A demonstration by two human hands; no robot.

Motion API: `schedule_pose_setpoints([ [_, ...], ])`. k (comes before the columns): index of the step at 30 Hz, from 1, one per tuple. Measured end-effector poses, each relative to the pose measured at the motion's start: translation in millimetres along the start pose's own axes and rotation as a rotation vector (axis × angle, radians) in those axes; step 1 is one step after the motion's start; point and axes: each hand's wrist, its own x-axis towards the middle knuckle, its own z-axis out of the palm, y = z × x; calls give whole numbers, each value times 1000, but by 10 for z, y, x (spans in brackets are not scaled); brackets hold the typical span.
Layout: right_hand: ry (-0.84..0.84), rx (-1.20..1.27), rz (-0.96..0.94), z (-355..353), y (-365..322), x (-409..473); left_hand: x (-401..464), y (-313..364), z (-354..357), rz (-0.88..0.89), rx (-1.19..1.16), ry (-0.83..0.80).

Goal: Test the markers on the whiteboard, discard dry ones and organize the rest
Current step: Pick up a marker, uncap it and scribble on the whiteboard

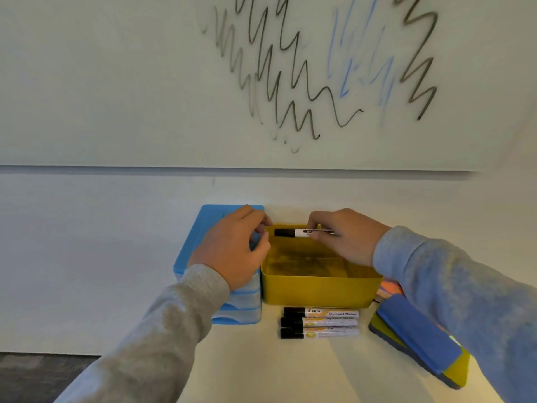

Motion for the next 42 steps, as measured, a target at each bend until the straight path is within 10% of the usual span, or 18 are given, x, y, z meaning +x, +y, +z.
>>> schedule_pose_setpoints([
  [13,176,475,-179,-399,-391,-666,-84,442,-205,310,233,-138],
  [21,147,-397,-207,-524,-603,-719,53,859,-666,346,547,-261],
  [42,685,-594,-495,-696,-571,-376,31,1059,-977,439,735,61],
])
